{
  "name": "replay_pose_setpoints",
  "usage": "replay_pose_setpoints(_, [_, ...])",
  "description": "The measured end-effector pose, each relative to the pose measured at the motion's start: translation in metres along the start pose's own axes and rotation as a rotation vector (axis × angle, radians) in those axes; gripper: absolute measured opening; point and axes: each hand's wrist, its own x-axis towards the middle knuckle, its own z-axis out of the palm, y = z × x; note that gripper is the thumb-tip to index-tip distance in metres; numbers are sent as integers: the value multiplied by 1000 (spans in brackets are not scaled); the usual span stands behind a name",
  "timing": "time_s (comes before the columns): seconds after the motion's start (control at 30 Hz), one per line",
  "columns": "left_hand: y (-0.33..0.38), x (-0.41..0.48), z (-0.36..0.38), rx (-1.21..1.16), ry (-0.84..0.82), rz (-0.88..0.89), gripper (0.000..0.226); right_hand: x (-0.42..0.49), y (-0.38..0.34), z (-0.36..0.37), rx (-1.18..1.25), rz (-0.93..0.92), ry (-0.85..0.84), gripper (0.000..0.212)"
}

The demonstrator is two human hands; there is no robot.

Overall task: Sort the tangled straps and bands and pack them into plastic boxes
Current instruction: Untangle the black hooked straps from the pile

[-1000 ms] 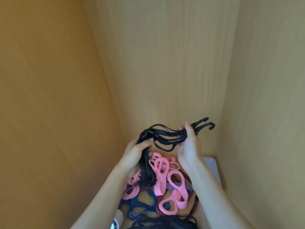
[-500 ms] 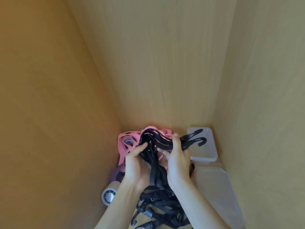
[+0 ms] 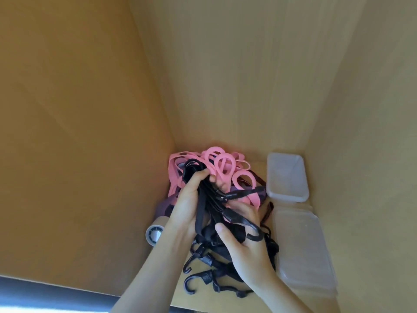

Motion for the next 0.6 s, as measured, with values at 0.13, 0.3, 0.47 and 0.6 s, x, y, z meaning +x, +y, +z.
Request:
replay_pose_setpoints(0.13, [5, -1, -9, 48, 17, 50, 25, -28, 27, -38, -137, 42, -41, 52])
replay_pose_setpoints(0.3, [-1, -5, -10, 128, 34, -32, 36, -24, 17, -71, -59, 80, 117, 36])
replay_pose_setpoints(0.47, [-11, -4, 0, 252, 46, -154, 40, 7, -39, -64, -341, -284, 39, 37])
replay_pose_setpoints(0.6, [-11, -6, 4, 346, -10, -191, 37, 26, -58, -48, -459, -356, -37, 26])
